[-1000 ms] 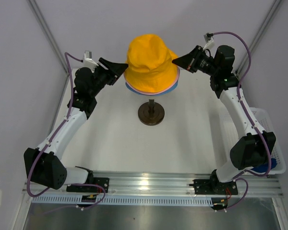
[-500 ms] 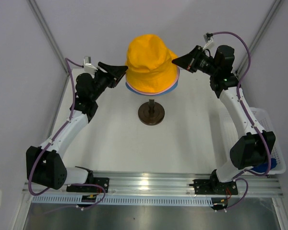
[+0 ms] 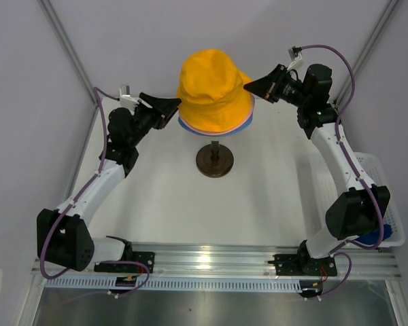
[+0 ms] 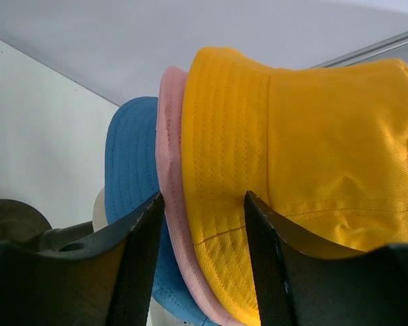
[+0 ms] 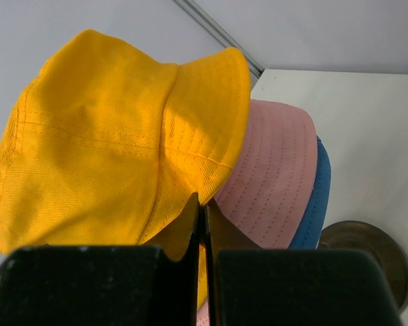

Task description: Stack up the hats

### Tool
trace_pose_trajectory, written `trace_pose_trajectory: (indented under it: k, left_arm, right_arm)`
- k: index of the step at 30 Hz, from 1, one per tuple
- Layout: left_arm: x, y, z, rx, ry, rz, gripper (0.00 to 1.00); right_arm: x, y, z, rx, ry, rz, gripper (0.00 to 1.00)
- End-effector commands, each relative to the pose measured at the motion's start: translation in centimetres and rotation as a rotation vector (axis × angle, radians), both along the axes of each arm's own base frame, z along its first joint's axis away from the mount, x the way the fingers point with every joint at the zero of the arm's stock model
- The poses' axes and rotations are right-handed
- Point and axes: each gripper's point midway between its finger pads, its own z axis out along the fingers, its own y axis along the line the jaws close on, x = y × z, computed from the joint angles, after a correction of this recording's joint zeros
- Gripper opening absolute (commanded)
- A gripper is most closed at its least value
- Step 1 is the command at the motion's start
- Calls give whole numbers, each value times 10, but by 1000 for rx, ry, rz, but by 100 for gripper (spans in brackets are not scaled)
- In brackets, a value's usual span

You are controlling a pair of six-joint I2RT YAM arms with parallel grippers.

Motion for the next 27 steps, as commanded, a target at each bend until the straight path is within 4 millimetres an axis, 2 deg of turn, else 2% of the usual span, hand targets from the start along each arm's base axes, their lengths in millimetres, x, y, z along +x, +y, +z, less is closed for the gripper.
trace_pose_trajectory:
  k: [1, 5, 11, 13, 17, 20, 22, 27]
  left_arm:
    - [-7, -10, 18, -41, -62, -77, 53]
    - [-6, -15, 21, -66, -73, -107, 49]
    - [-5, -15, 15, -72, -60, -114, 36]
    - [-5, -16, 11, -76, -51, -116, 28]
    - [-3, -18, 5, -89, -32, -122, 21]
    - [-2, -20, 2, -95, -26, -134, 11]
    - [-2, -20, 0, -94, -25, -136, 1]
    - [-8, -19, 1, -78, -40, -142, 1]
  right_arm:
    - [5, 7, -77, -86, 228, 6, 0]
    - [4, 9, -79, -87, 233, 9, 0]
    - [4, 13, -80, -85, 234, 15, 0]
    - [4, 15, -81, -85, 236, 18, 0]
    - [4, 19, -82, -85, 237, 25, 0]
    - [4, 18, -82, -87, 237, 22, 0]
    - [3, 17, -81, -89, 233, 18, 0]
    - [6, 18, -77, -81, 221, 12, 0]
